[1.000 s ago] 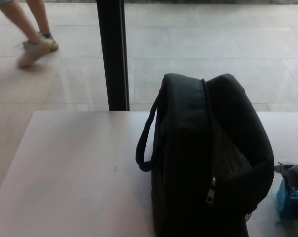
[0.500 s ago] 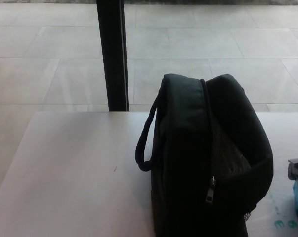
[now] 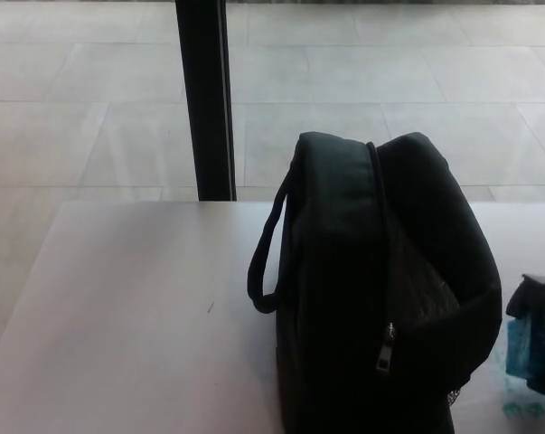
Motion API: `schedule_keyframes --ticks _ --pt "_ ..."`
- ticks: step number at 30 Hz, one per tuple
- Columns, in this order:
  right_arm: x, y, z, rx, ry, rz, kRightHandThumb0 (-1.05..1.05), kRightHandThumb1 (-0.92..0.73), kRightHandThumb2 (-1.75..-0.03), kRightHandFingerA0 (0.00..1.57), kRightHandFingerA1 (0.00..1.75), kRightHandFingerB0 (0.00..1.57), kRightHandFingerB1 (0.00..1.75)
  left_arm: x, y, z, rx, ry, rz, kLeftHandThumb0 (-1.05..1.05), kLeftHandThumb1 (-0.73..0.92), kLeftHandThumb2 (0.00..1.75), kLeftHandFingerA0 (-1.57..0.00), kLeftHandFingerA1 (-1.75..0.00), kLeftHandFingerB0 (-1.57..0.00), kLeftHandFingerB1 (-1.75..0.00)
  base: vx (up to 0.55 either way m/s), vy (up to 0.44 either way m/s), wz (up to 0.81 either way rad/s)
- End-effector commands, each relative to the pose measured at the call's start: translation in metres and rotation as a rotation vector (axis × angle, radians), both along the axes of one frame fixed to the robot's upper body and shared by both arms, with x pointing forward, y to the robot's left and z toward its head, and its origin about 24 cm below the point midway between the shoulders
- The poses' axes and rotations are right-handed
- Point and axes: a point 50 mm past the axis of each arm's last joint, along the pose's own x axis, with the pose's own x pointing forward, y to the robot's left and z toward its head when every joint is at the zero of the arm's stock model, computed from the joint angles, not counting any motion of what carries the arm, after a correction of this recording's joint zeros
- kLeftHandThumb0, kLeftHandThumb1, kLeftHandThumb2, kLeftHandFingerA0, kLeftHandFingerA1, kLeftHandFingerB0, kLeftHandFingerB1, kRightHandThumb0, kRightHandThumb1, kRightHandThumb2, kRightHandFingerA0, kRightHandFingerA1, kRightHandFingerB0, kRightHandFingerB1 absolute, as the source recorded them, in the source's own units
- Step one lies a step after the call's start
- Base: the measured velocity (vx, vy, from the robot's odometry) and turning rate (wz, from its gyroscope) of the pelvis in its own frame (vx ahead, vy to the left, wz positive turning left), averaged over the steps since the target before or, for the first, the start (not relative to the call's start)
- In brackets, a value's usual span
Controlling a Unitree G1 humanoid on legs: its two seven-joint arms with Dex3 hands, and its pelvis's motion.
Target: The robot uses its right hand to pick up the cube kept on the middle of the desk and put it inside the bag next to it
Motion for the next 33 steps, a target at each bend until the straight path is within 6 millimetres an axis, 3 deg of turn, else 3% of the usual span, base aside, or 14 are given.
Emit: schedule_keyframes --ticks 1,2,3,5,11,12,13,20,21,22,23,24,29,33 --pt "0.009 -0.021 0.054 0.42 -0.26 -0.093 -0.16 -0.54 -1.14 1.15 1.42 0.87 1.22 0.0 0.004 0.004 0.027 0.001 -0.008 -0.49 0.64 0.57 -0.35 -0.51 -0.41 -0.46 0.0 0.0 0.0" --pt "0.011 -0.025 0.061 0.458 -0.313 -0.091 -0.03 -0.55 -1.11 0.82 1.73 0.7 1.47 0.0 0.004 0.004 0.025 0.001 -0.012 -0.51 0.65 0.58 -0.33 -0.5 -0.41 -0.46 0.0 0.0 0.0" --pt "0.014 -0.029 0.068 0.466 -0.333 -0.107 -0.04 -0.58 -1.06 0.81 1.73 0.69 1.48 0.0 0.004 0.004 0.034 0.001 -0.032 -0.52 0.65 0.57 -0.33 -0.49 -0.41 -0.44 0.0 0.0 0.0" --pt "0.02 -0.035 0.08 0.514 -0.428 -0.084 0.03 -0.56 -1.07 0.82 1.66 0.77 1.39 -0.002 0.004 0.004 0.033 0.005 -0.037 -0.51 0.63 0.58 -0.32 -0.49 -0.44 -0.47 0.0 0.0 0.0" --pt "0.03 -0.037 0.121 0.563 -0.517 -0.085 -0.11 -0.52 -1.17 0.82 1.71 0.72 1.51 -0.003 0.004 0.001 0.008 0.011 0.002 -0.48 0.64 0.58 -0.31 -0.5 -0.42 -0.47 0.0 0.0 0.0" --pt "0.032 -0.038 0.128 0.559 -0.539 -0.083 -0.17 -0.52 -1.15 1.12 1.38 0.88 1.21 -0.003 0.004 0.001 0.017 0.011 -0.008 -0.49 0.64 0.59 -0.32 -0.5 -0.42 -0.47 0.0 0.0 0.0" --pt "0.033 -0.033 0.145 0.564 -0.585 -0.063 -0.13 -0.52 -1.21 0.85 1.72 0.72 1.53 -0.004 0.004 0.002 0.01 0.011 -0.002 -0.48 0.64 0.59 -0.31 -0.5 -0.4 -0.47 0.0 0.0 0.0" --pt "0.033 -0.009 0.173 0.629 -0.612 0.076 -0.1 -0.49 -1.23 0.89 1.73 0.73 1.54 -0.006 0.003 0.0 0.012 0.023 -0.005 -0.49 0.67 0.59 -0.3 -0.5 -0.38 -0.46 0.0 0.0 0.0" --pt "0.027 0.016 0.183 0.623 -0.606 0.154 -0.12 -0.5 -1.2 0.87 1.73 0.72 1.55 -0.005 0.004 0.0 0.04 0.025 -0.018 -0.52 0.65 0.58 -0.35 -0.51 -0.44 -0.49 0.0 0.0 0.0" --pt "0.024 0.025 0.185 0.612 -0.604 0.183 -0.18 -0.5 -1.16 1.2 1.41 0.91 1.25 -0.005 0.003 0.0 0.046 0.02 -0.028 -0.53 0.48 0.9 -0.28 -0.58 -0.41 -0.61 0.0 0.0 0.0" --pt "0.024 0.025 0.185 0.613 -0.602 0.181 -0.18 -0.5 -1.16 1.2 1.41 0.91 1.25 -0.005 0.003 0.0 0.046 0.02 -0.027 -0.53 0.48 0.9 -0.28 -0.58 -0.41 -0.61 0.0 0.0 0.0" --pt "0.021 0.033 0.186 0.613 -0.589 0.219 -0.12 -0.5 -1.18 0.87 1.75 0.71 1.58 -0.006 0.003 0.0 0.043 0.023 -0.028 -0.5 0.66 0.6 -0.35 -0.52 -0.37 -0.45 0.0 0.0 0.0" --pt "0.007 0.072 0.177 0.596 -0.487 0.354 -0.11 -0.49 -1.16 0.88 1.75 0.76 1.55 -0.004 0.003 0.0 0.05 0.029 -0.004 -0.48 0.65 0.59 -0.35 -0.51 -0.39 -0.47 0.0 0.0 0.0" --pt "0.0 0.082 0.162 0.565 -0.414 0.374 -0.06 -0.52 -1.12 0.85 1.75 0.74 1.55 -0.005 0.003 0.0 0.043 0.03 -0.028 -0.5 0.66 0.59 -0.32 -0.52 -0.39 -0.47 0.0 0.0 0.0"
